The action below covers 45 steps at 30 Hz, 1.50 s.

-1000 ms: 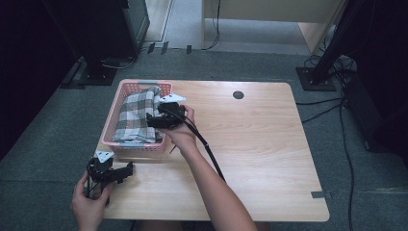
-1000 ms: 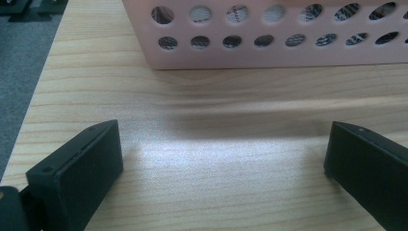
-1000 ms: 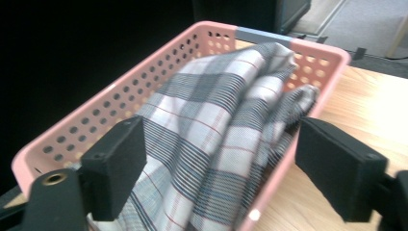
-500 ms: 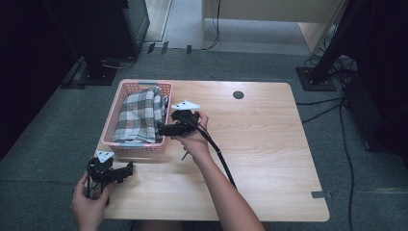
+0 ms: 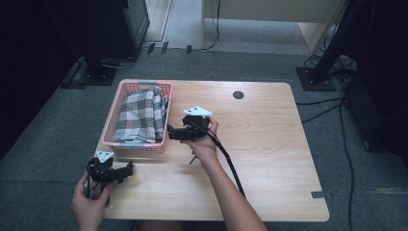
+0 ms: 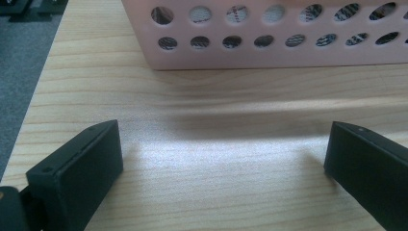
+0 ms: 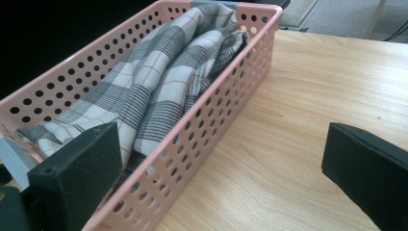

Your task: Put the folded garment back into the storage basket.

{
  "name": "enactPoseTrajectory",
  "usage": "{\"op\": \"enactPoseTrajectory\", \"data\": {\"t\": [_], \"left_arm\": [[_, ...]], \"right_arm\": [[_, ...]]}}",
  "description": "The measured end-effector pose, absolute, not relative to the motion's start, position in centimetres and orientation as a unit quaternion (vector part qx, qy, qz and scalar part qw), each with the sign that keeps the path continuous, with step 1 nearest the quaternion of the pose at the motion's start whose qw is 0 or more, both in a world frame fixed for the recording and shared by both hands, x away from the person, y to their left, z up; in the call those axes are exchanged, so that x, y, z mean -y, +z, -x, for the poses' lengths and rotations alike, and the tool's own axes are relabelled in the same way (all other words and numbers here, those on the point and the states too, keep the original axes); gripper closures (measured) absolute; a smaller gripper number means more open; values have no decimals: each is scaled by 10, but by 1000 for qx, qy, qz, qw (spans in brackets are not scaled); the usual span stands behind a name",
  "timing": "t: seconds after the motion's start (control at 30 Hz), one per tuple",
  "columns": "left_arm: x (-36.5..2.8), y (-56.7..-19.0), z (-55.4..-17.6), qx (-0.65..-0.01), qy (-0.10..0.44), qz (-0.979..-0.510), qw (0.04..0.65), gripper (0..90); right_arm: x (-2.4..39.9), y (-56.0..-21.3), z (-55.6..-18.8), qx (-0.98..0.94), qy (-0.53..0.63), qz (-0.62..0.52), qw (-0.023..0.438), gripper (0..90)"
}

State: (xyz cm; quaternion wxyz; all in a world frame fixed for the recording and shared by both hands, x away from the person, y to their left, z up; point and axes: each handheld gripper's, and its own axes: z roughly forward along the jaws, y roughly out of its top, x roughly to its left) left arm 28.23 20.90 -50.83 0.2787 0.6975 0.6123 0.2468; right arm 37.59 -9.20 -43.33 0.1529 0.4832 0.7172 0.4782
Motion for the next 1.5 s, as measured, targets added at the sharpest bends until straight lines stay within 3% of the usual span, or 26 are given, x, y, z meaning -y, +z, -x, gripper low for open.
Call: {"op": "enactPoseTrajectory", "data": {"t": [1.5], "left_arm": [[-209,-508,-282,-612,247,-698,278,0]], "right_arm": [[158,-477,-327,-692,462,-535,144,14]]}}
